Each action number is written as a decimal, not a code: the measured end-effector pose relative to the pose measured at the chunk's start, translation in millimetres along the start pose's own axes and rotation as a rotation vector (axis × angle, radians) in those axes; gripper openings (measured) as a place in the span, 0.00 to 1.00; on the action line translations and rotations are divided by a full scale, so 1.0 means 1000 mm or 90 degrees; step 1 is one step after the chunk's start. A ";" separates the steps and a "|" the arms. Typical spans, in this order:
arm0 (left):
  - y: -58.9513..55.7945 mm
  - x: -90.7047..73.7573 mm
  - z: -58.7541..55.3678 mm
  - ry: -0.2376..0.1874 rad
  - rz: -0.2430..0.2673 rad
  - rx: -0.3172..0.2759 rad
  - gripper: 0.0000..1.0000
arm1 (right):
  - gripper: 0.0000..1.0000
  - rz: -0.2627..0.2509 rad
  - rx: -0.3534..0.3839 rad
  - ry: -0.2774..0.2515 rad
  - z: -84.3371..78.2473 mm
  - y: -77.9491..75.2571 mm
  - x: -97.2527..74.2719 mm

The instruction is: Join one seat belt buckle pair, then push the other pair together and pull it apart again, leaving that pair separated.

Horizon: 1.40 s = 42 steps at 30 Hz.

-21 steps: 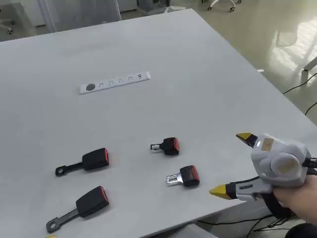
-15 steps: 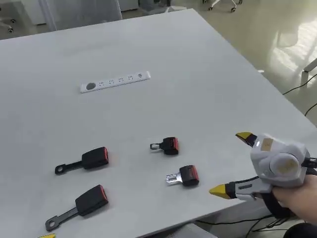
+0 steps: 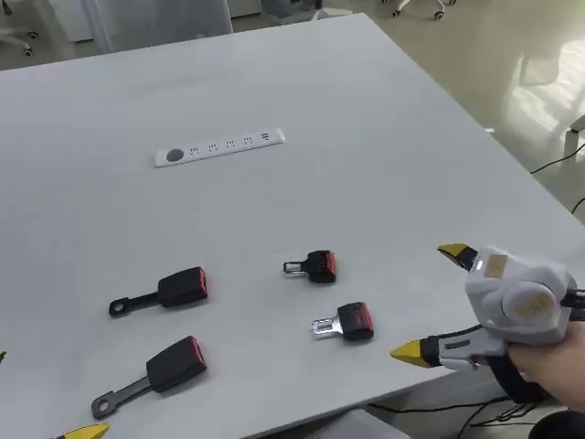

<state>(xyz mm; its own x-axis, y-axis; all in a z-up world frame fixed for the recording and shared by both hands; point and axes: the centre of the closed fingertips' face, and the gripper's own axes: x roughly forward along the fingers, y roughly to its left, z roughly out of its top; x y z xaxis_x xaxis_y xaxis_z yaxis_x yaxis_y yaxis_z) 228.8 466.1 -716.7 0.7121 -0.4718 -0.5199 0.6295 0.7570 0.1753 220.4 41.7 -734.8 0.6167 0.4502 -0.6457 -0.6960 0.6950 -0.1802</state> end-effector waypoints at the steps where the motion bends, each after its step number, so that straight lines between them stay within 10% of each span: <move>1: 0.000 0.000 0.000 0.000 0.000 0.000 1.00 | 1.00 0.002 -0.001 0.000 0.001 0.000 0.001; 42: -0.001 0.005 -0.003 0.008 -0.015 0.013 1.00 | 1.00 -0.005 -0.008 0.006 0.011 -0.003 0.013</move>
<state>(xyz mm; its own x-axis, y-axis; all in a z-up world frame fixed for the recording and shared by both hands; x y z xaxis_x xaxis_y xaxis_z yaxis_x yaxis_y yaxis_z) 230.7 464.7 -721.5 0.6934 -0.4838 -0.5340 0.6523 0.7364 0.1798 235.1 51.9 -734.3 0.6188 0.4398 -0.6509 -0.6957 0.6916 -0.1942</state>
